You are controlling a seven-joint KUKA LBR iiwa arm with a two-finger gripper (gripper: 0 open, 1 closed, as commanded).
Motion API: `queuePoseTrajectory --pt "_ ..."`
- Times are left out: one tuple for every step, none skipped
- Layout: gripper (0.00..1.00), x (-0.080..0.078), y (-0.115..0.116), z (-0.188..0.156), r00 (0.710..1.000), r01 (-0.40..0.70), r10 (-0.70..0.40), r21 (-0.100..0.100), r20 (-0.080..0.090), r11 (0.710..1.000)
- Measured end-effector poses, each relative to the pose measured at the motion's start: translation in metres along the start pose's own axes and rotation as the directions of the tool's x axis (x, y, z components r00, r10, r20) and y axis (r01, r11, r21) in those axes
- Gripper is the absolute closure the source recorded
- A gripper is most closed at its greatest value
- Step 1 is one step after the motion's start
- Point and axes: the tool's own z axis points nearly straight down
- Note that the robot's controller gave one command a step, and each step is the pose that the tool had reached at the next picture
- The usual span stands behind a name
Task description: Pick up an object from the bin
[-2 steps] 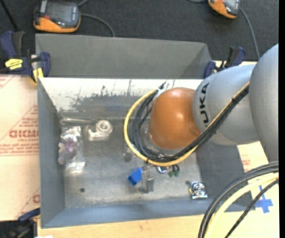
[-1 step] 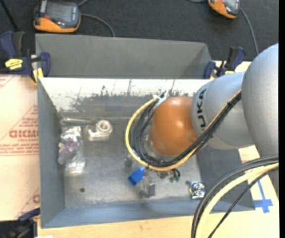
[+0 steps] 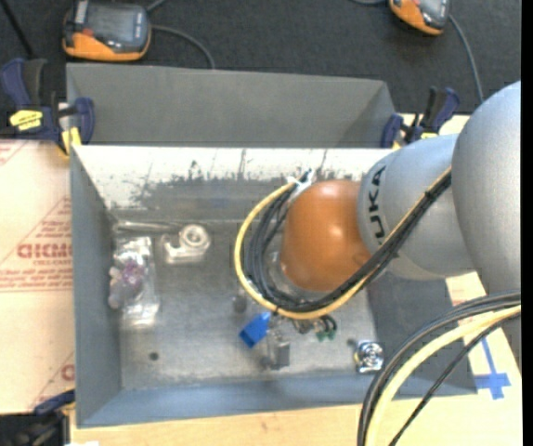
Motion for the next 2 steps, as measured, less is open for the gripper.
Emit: queuePoseTrajectory --pt "1.00 0.000 0.000 0.000 1.000 -0.002 0.002 0.000 0.000 1.000" --pt "1.00 -0.002 -0.001 -0.049 1.000 -0.010 0.010 0.004 0.005 1.000"
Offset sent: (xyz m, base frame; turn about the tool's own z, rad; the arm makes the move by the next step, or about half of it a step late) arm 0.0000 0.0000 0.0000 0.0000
